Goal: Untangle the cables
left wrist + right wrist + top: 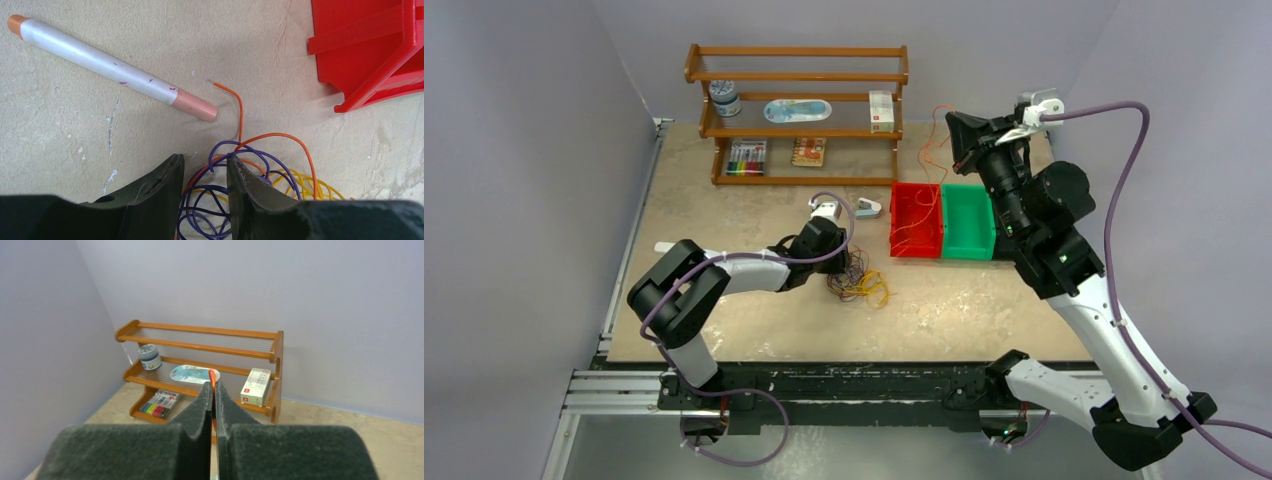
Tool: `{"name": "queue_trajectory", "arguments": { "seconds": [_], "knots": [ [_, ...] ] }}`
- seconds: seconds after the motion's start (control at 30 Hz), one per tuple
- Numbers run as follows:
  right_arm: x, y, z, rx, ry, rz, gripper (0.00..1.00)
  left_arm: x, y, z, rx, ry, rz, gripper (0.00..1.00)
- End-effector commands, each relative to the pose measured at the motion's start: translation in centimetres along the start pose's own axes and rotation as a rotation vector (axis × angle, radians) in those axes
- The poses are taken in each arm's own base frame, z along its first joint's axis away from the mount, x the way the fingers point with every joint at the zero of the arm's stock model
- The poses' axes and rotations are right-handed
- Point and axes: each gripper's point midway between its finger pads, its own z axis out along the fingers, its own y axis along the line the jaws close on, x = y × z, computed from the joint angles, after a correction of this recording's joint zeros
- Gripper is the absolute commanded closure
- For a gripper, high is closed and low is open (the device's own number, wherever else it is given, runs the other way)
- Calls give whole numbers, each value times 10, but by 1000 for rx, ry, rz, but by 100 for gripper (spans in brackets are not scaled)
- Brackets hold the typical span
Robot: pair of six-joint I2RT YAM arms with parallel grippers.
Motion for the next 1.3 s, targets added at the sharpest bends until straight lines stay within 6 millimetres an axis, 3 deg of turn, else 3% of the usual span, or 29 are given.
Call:
{"name": "queue_trajectory", "arguments": {
  "seconds": [0.0, 0.17, 0.43, 0.87, 1.27],
  "knots": [
    [-34, -14, -4, 79, -106, -24, 100, 28, 23, 0, -80, 81, 18, 63],
    [-22, -22, -4, 118, -84, -39, 100, 26, 21, -2, -78, 73, 20, 63],
    [2, -22, 2, 108, -30, -57, 100, 24, 21, -2, -77, 69, 18, 75],
    [83, -44, 15, 198, 139, -133, 100, 23, 21, 0, -89, 74, 29, 77],
    [101, -54, 18, 246, 169, -167, 100, 20, 21, 1, -93, 72, 31, 77]
  ]
}}
